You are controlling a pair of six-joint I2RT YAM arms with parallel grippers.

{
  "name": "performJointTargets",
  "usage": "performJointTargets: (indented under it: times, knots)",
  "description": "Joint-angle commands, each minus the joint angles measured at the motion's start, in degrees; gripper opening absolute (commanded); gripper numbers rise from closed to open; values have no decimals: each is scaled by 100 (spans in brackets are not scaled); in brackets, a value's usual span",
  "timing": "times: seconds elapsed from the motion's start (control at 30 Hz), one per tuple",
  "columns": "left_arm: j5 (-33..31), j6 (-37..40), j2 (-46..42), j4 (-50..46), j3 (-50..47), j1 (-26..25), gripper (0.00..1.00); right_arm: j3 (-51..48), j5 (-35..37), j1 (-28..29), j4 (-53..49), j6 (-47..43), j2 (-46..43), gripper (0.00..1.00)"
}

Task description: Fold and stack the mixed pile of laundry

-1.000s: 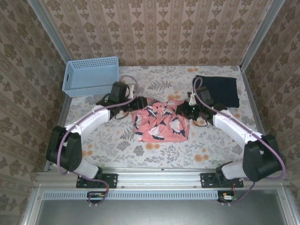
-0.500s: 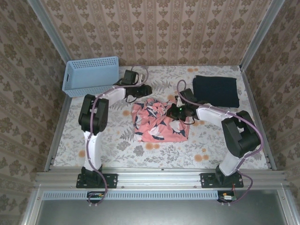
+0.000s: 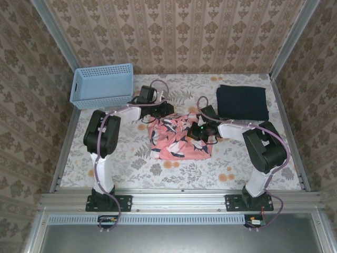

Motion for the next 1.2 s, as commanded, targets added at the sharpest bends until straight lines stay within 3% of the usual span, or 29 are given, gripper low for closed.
performJointTargets:
  times: [0.0, 0.23, 0.43, 0.6, 0.7, 0.9, 1.17]
  knots:
    - [116, -83, -192, 226, -411, -200, 16, -1, 114, -7, 110, 111, 233, 3]
    - [-196, 82, 342, 185, -793, -403, 13, -29, 120, -6, 201, 188, 322, 2]
    - [-402, 57, 866, 188, -670, -174, 10, 57, 34, -45, -12, 71, -64, 3]
    - [-338, 106, 422, -106, -400, -14, 17, 217, 47, -350, -500, -237, -759, 4]
    - [-321, 134, -158, -492, -211, 9, 28, 522, 140, -531, -892, -527, -899, 6]
    - [-421, 274, -1044, -1060, -222, 351, 45, 934, 107, -906, -747, -660, -498, 6]
    - [-512, 84, -1201, -273, -1344, 820, 41, 1712, -102, -975, -345, -550, 769, 6]
